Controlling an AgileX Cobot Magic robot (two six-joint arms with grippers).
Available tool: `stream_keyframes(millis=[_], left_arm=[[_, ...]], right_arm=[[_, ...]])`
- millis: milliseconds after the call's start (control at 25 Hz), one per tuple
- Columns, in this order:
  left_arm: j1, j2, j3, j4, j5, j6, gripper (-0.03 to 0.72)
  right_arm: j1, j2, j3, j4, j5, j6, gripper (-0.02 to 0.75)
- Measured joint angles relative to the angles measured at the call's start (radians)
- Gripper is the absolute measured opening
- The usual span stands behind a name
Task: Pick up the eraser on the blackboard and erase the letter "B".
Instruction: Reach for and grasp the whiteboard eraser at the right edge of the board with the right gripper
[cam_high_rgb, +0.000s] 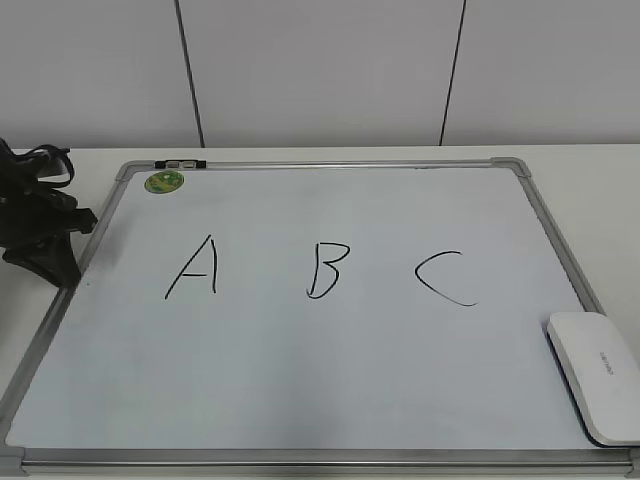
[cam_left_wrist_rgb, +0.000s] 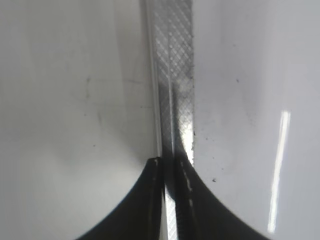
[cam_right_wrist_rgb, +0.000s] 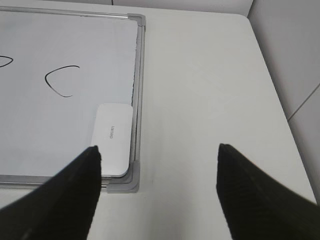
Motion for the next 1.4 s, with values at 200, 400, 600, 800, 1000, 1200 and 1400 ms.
stream_keyframes(millis=[200,400,600,800,1000,1200,1400], left_arm=[[0.0,0.0,0.0,0.0,0.001,0.0,0.017],[0.0,0.0,-0.001,0.0,0.002,0.0,0.017],[0.0,0.0,-0.002,0.0,0.004,0.0,0.017],[0.0,0.0,-0.002,-0.002,0.004,0.0,0.017],[0.0,0.0,-0.002,-0.002,0.006,0.0,0.017],[0.0,0.0,-0.002,-0.002,0.006,0.0,0.016],[0.0,0.0,-0.002,-0.002,0.006,0.0,0.016]], right_arm=[[0.0,0.298,-0.176,0.025,-0.04,-0.016,0.548],[0.0,0.52,-0.262,0.105,-0.055,-0.033,0.545],[0.0,0.744,-0.298,0.181,0.009,-0.065,0.544],[0.0,0.915,-0.298,0.183,0.012,-0.075,0.545],[0.0,1.043,-0.298,0.187,0.006,-0.084,0.62],[0.0,1.171,-0.298,0.147,-0.026,-0.085,0.639],[0.0,1.297,-0.298,0.178,-0.094,-0.085,0.584]])
